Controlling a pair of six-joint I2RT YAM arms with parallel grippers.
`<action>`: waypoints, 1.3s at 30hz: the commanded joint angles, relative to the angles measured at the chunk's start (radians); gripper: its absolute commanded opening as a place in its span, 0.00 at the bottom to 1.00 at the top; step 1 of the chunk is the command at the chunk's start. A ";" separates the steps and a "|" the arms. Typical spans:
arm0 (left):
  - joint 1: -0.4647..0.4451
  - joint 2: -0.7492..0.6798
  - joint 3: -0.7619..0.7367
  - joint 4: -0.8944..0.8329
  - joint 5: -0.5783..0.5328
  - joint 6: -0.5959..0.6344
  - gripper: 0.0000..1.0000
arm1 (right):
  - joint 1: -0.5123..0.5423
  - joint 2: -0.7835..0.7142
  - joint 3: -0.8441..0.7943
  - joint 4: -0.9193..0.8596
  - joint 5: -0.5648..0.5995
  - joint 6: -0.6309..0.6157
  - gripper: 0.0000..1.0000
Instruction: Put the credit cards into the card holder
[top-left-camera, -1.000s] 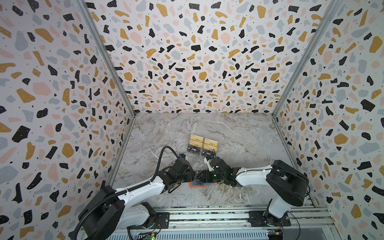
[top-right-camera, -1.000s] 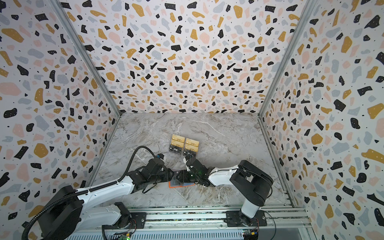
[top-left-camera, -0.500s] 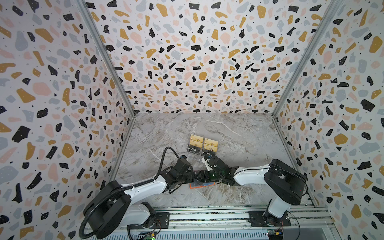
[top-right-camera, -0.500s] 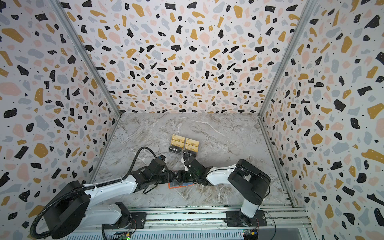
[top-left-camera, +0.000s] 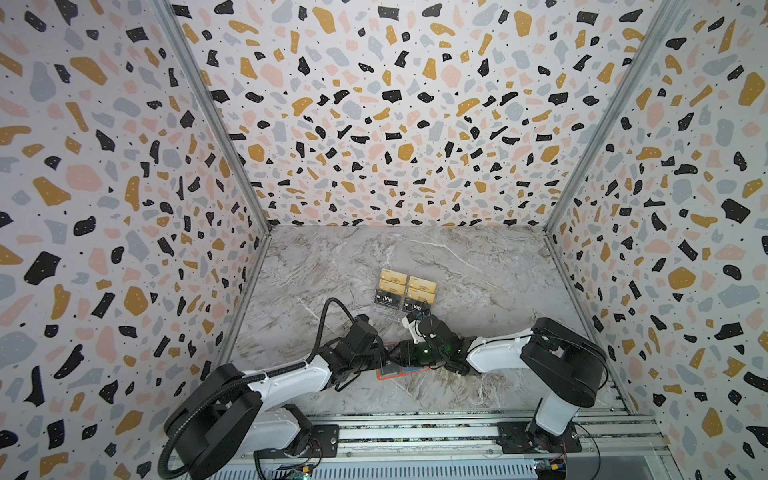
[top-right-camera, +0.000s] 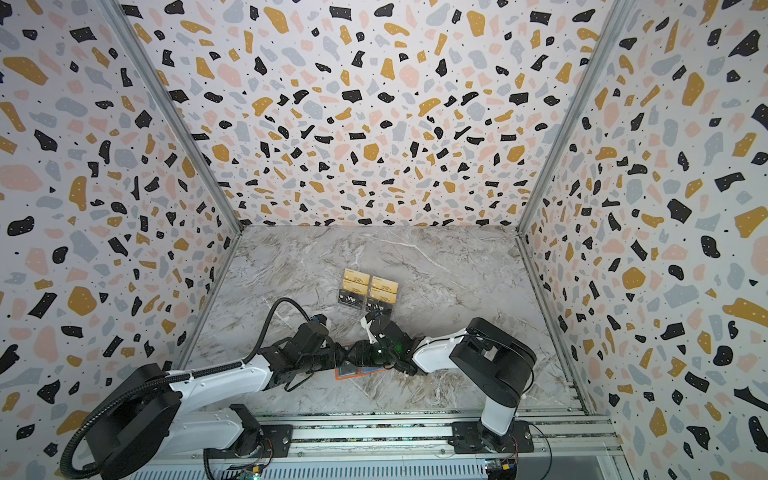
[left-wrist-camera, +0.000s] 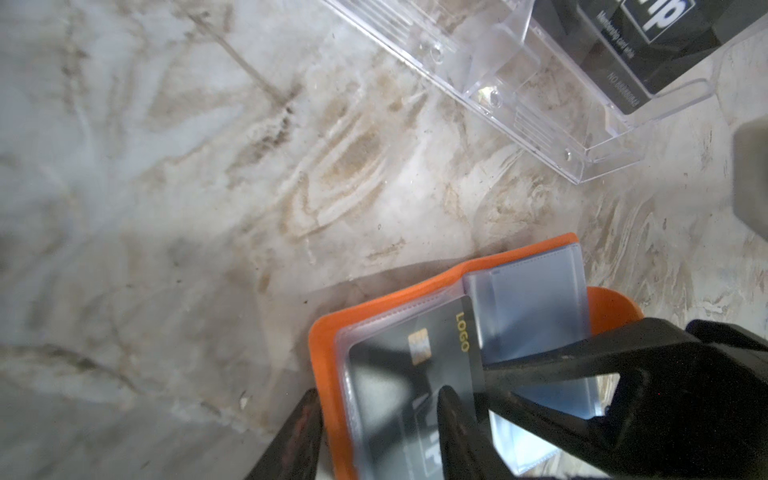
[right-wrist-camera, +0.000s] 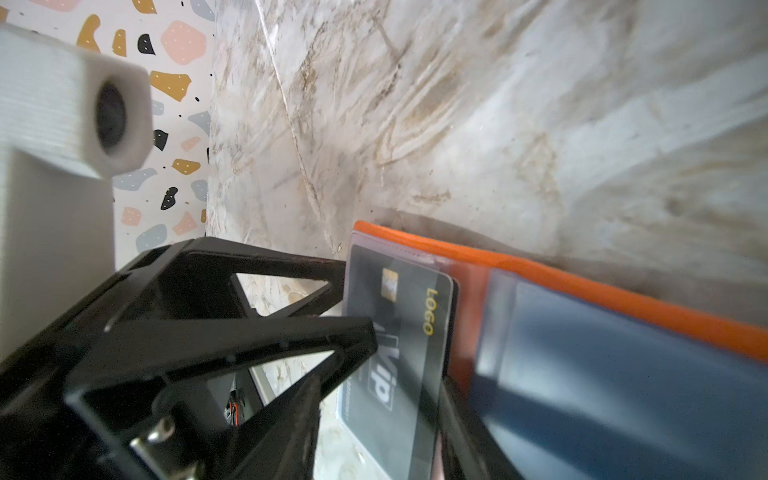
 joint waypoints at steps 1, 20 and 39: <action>-0.001 -0.004 -0.016 0.058 0.027 -0.023 0.48 | 0.014 0.009 0.008 0.076 -0.056 0.034 0.47; -0.002 0.007 -0.015 0.062 0.025 -0.031 0.47 | -0.009 -0.033 -0.074 0.136 -0.098 0.068 0.47; -0.001 -0.077 0.063 -0.179 -0.072 -0.018 0.47 | -0.048 -0.180 0.022 -0.343 0.053 -0.271 0.52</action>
